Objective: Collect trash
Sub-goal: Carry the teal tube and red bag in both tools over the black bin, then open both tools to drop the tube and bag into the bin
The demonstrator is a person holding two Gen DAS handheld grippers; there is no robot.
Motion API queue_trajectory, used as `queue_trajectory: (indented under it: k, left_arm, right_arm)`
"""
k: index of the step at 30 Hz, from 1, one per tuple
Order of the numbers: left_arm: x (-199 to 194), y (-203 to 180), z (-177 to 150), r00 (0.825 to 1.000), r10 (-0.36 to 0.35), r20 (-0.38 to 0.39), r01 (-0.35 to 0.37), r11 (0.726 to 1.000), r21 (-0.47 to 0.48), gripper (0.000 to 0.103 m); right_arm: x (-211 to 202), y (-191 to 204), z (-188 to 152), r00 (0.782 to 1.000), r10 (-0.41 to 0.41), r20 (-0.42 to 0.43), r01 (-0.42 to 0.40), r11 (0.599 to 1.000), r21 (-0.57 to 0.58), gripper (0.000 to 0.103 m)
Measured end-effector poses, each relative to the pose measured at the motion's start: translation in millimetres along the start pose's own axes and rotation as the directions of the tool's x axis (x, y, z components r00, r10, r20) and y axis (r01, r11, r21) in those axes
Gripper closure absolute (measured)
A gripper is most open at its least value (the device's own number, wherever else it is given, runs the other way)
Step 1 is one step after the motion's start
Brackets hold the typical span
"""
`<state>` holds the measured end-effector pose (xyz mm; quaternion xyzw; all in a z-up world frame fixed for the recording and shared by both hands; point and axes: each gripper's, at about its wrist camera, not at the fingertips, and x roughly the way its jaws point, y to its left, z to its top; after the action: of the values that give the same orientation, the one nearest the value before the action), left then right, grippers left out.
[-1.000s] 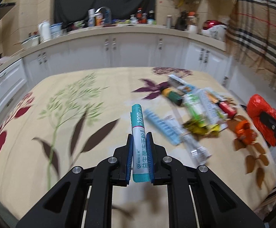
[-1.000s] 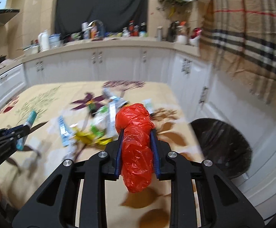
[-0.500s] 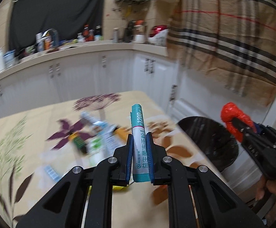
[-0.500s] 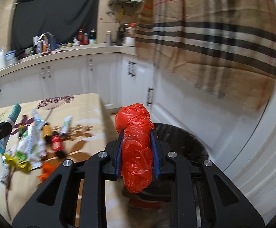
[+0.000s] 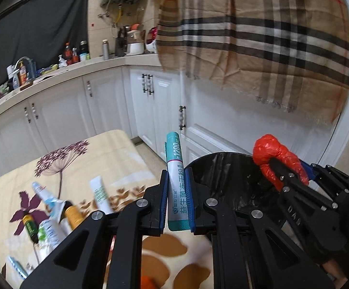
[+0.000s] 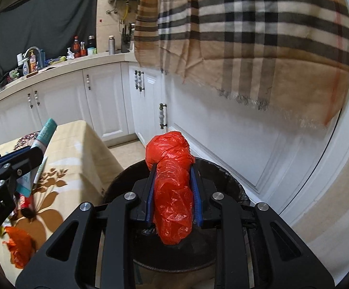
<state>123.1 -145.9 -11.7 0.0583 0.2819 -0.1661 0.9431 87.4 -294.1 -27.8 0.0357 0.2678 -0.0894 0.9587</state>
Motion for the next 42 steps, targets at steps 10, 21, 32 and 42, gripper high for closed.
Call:
queue_trajectory:
  k: [10, 21, 32, 42]
  left_arm:
    - [38, -28, 6, 0.999, 0.01, -0.046, -0.008, 0.998, 0.058, 0.088]
    - [64, -37, 9, 0.996, 0.037, -0.083, -0.032, 0.997, 0.067, 0.088]
    - [84, -44, 10, 0.991, 0.031, -0.133, -0.021, 0.997, 0.074, 0.085]
    - [78, -34, 13, 0.991, 0.053, -0.126, -0.048, 0.998, 0.041, 0.055]
  right_arm:
    - [28, -19, -2, 0.999, -0.019, -0.031, 0.021, 0.999, 0.045, 0.079]
    - [49, -34, -4, 0.998, -0.045, -0.052, 0.048, 0.997, 0.065, 0.078]
    - [60, -38, -7, 0.996, -0.064, -0.062, 0.068, 0.996, 0.058, 0.076]
    - [57, -38, 3, 0.996, -0.076, -0.047, 0.079, 0.996, 0.052, 0.064]
